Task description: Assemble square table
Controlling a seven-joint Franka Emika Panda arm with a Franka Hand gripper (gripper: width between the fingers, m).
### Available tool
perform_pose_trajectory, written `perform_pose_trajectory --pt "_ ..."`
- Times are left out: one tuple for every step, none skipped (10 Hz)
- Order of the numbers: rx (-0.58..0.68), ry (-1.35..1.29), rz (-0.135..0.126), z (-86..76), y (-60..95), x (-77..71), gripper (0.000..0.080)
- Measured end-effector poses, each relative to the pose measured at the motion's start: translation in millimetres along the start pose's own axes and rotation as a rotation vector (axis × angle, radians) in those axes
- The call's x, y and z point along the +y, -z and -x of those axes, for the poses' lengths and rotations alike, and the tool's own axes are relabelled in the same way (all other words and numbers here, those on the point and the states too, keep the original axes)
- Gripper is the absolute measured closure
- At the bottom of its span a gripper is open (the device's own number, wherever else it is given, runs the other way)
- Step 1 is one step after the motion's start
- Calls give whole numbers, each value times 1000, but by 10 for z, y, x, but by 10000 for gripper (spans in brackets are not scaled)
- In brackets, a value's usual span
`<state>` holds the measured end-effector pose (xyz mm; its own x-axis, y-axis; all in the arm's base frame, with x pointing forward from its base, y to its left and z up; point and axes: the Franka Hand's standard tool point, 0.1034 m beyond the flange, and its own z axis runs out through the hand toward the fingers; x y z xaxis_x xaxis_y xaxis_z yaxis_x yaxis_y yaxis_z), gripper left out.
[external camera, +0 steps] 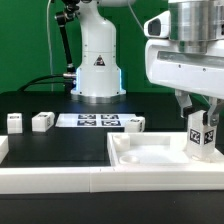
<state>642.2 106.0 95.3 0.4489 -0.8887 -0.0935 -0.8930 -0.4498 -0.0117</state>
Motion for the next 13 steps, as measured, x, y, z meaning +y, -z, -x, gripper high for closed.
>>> perform_pose_trajectory --pt "-6 -76 2 -4 0 7 509" --pt "-6 -106 3 -4 0 9 509" --pt "-5 -113 2 -3 -1 6 502" --pt "-7 -114 -2 10 -2 -5 502" --pt "-7 -99 -2 16 -3 -7 283" --pt "-7 -7 -2 17 -3 -7 192" --pt "-7 22 -2 29 -5 -11 192" --pt "-8 144 3 47 -18 -7 157" --pt "-9 288 2 47 -20 -7 152" --pt "-7 378 -3 38 -12 -14 152" --pt "-7 466 -5 22 -10 -11 150" --pt "-5 562 -4 18 -11 -9 150" --pt "-5 643 -4 18 -13 -8 150"
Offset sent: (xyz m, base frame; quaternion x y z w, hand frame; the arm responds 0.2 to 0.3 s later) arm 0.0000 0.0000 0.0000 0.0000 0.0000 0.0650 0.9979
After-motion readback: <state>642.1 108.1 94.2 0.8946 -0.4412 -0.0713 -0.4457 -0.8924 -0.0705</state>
